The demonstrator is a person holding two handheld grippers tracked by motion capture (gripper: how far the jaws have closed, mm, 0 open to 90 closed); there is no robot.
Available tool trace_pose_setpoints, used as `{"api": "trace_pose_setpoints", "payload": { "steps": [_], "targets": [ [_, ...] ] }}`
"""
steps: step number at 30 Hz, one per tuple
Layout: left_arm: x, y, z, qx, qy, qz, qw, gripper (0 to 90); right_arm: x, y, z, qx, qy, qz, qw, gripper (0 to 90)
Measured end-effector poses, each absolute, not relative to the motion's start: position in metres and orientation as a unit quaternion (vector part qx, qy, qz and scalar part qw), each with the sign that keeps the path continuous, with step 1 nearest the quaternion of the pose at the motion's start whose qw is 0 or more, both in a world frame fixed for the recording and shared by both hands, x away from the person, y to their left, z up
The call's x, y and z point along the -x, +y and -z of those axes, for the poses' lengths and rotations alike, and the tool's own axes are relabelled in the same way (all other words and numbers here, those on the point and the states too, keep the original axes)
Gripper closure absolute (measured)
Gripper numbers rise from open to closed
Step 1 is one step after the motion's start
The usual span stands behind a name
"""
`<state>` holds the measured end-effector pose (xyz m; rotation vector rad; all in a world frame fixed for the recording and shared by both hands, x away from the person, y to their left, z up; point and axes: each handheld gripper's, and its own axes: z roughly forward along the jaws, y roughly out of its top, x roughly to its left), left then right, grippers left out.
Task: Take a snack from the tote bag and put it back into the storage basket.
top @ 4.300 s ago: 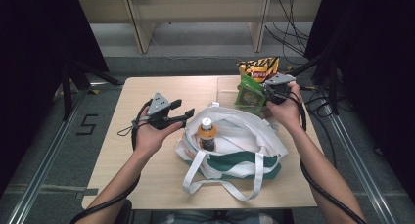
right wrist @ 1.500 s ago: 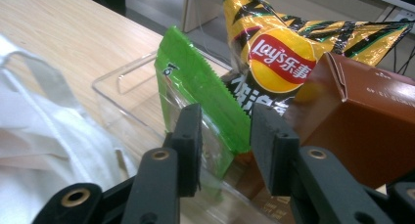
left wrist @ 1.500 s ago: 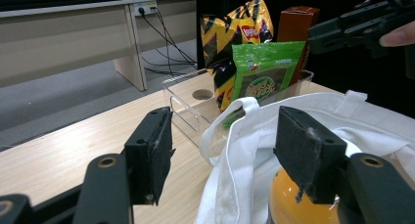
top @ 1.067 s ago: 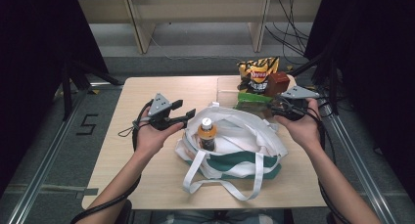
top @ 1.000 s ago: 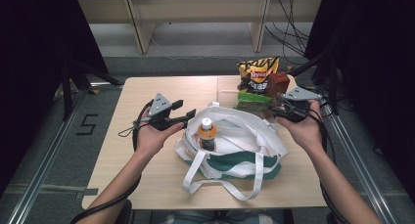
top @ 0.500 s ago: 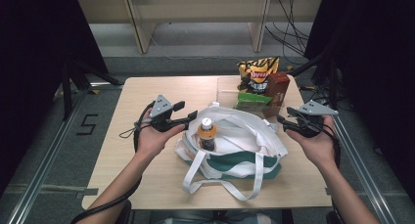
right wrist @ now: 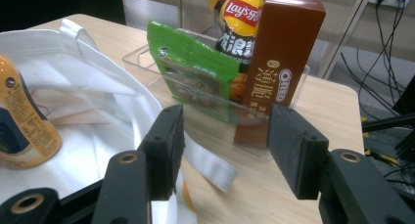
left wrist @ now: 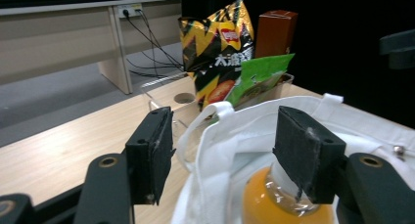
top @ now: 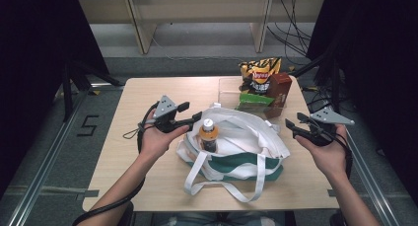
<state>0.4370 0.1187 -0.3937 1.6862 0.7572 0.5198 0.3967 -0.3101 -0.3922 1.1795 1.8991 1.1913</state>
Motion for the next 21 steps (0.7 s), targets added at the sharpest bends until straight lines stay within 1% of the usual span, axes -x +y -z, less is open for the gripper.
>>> {"api": "trace_pose_setpoints", "payload": {
  "steps": [6, 7, 9, 11, 17, 18, 19, 21],
  "targets": [
    [-0.437, 0.116, 0.396, -0.723, 0.32, -0.222, 0.57, 39.0, -0.394, -0.312, 0.394, -0.441, 0.715, -0.455, 0.296, 48.5],
    [-0.437, 0.115, 0.396, -0.724, 0.32, -0.22, 0.57, 39.0, -0.395, -0.313, 0.395, -0.435, 0.712, -0.458, 0.307, 48.5],
    [-0.436, 0.114, 0.397, -0.725, 0.32, -0.219, 0.57, 39.1, -0.394, -0.313, 0.395, -0.438, 0.71, -0.456, 0.309, 48.5],
    [-0.434, 0.113, 0.398, -0.725, 0.318, -0.218, 0.57, 39.1, -0.392, -0.311, 0.395, -0.447, 0.708, -0.458, 0.299, 48.5],
    [-0.43, 0.111, 0.398, -0.729, 0.313, -0.215, 0.57, 40.4, -0.391, -0.308, 0.393, -0.44, 0.717, -0.451, 0.297, 48.5],
    [-0.429, 0.11, 0.398, -0.728, 0.311, -0.214, 0.572, 40.5, -0.392, -0.308, 0.394, -0.438, 0.712, -0.453, 0.31, 48.5],
    [-0.429, 0.109, 0.399, -0.731, 0.309, -0.213, 0.57, 40.7, -0.391, -0.308, 0.392, -0.44, 0.716, -0.451, 0.3, 48.5],
    [-0.427, 0.107, 0.4, -0.731, 0.309, -0.206, 0.572, 40.7, -0.391, -0.308, 0.391, -0.435, 0.714, -0.452, 0.311, 48.5]
  ]
}}
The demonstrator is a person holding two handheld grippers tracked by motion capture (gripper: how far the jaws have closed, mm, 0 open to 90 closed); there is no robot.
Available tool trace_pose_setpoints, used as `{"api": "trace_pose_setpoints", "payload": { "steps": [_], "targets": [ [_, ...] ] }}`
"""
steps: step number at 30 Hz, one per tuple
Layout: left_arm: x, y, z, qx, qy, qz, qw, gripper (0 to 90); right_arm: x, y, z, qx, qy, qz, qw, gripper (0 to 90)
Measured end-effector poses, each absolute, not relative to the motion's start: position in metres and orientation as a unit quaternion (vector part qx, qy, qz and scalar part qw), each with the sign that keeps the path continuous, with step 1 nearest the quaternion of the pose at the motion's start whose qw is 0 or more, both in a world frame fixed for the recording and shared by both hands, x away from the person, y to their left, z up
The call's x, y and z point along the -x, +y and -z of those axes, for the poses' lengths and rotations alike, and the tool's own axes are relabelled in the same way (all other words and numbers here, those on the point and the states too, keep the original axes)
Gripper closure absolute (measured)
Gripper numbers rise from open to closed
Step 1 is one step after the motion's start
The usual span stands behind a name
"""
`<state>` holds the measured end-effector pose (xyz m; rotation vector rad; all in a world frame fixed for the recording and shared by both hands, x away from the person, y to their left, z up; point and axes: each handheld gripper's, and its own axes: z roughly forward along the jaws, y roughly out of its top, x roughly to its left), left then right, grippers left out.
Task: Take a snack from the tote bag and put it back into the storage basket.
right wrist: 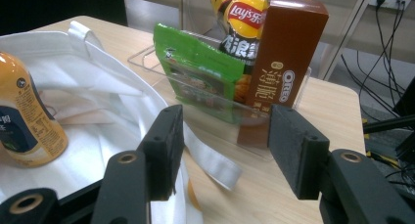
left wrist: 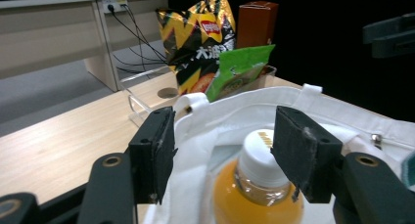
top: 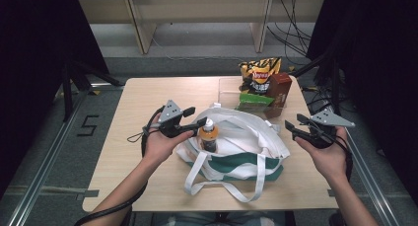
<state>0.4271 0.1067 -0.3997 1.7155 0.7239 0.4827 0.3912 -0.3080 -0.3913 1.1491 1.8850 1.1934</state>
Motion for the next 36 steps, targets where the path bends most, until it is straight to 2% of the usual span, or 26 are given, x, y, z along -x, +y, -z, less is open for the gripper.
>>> {"api": "trace_pose_setpoints", "payload": {
  "steps": [19, 36],
  "targets": [
    [-0.422, 0.086, 0.414, -0.753, 0.295, -0.167, 0.564, 44.9, -0.391, -0.309, 0.393, -0.447, 0.715, -0.448, 0.297, 48.4],
    [-0.428, 0.084, 0.425, -0.753, 0.294, -0.177, 0.562, 58.2, -0.394, -0.31, 0.398, -0.449, 0.715, -0.448, 0.294, 48.3]
  ]
}}
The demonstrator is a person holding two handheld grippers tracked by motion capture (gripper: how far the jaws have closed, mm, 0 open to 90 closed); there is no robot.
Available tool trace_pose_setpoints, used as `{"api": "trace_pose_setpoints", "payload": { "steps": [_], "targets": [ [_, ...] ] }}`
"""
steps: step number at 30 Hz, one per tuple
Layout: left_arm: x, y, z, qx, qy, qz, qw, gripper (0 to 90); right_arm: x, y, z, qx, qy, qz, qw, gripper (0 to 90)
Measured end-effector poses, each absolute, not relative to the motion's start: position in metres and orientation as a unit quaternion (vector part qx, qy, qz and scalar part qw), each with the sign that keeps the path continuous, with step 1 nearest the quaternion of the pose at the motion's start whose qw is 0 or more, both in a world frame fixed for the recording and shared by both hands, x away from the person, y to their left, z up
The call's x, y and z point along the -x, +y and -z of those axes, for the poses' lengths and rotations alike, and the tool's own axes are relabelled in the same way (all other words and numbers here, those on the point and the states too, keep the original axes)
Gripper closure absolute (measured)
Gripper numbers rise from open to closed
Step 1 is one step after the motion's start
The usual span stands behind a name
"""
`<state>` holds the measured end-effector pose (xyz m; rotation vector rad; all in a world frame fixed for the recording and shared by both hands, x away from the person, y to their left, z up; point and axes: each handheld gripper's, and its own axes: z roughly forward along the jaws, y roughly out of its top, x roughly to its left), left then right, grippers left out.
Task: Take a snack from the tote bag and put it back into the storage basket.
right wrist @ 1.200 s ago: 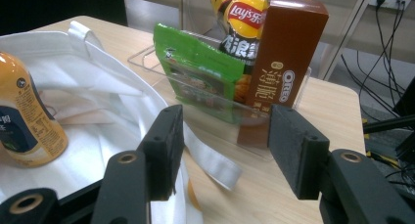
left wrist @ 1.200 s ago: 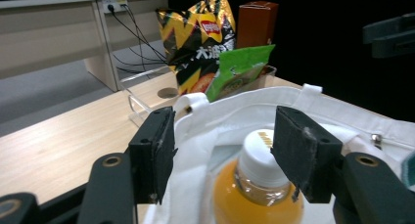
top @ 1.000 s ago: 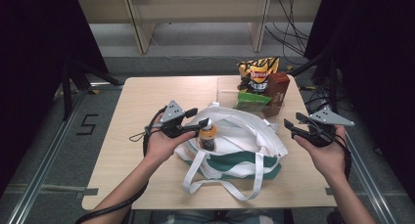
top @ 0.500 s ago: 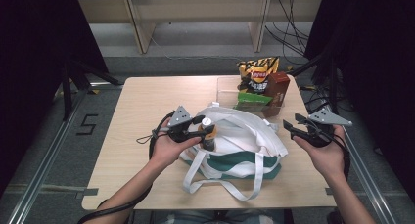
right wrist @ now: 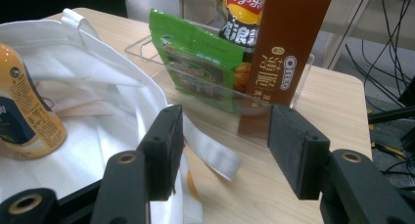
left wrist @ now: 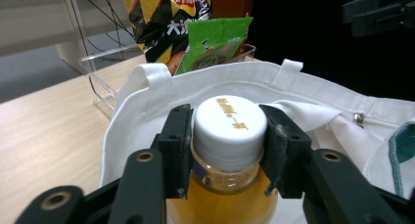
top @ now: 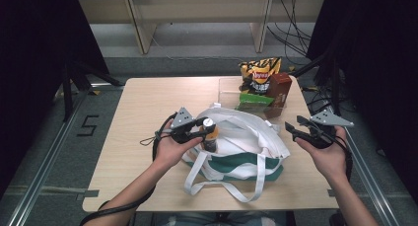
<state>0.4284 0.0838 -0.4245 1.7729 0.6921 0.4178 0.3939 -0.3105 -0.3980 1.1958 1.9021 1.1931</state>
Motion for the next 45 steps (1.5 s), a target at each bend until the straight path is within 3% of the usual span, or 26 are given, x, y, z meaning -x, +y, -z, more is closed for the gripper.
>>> {"api": "trace_pose_setpoints", "payload": {
  "steps": [45],
  "targets": [
    [-0.437, 0.075, 0.383, -0.729, 0.265, -0.187, 0.602, 59.1, -0.394, -0.317, 0.396, -0.452, 0.716, -0.444, 0.294, 48.2]
  ]
}}
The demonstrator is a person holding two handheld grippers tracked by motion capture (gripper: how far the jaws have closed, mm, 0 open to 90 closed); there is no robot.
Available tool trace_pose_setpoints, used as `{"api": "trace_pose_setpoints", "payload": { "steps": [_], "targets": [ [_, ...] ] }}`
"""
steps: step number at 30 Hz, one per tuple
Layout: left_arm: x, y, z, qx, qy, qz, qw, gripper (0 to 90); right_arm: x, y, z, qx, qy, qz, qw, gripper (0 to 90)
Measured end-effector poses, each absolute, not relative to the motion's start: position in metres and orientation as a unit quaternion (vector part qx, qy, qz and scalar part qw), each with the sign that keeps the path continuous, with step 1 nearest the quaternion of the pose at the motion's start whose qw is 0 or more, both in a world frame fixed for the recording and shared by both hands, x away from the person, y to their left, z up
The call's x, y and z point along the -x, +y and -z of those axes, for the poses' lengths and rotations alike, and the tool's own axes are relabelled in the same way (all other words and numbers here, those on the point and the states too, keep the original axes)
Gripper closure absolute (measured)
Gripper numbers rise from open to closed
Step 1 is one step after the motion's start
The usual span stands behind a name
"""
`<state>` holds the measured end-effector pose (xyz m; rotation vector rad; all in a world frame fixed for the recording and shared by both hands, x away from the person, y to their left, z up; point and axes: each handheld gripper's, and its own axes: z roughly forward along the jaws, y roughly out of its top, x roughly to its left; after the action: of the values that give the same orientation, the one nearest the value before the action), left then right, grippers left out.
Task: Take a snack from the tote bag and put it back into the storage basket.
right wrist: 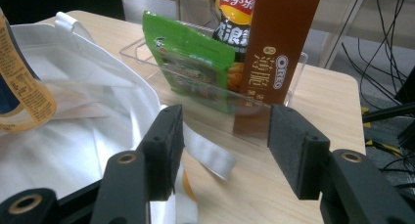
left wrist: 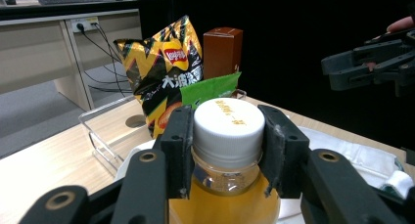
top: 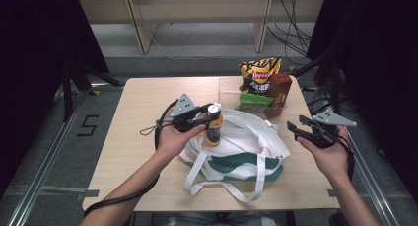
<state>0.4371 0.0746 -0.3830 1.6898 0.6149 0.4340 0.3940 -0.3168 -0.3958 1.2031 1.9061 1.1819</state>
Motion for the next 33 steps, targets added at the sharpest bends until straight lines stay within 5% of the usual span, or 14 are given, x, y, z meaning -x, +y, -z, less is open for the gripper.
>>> {"api": "trace_pose_setpoints", "payload": {
  "steps": [33],
  "targets": [
    [-0.449, 0.063, 0.356, -0.723, 0.242, -0.202, 0.614, 59.1, -0.395, -0.318, 0.399, -0.452, 0.709, -0.448, 0.302, 48.2]
  ]
}}
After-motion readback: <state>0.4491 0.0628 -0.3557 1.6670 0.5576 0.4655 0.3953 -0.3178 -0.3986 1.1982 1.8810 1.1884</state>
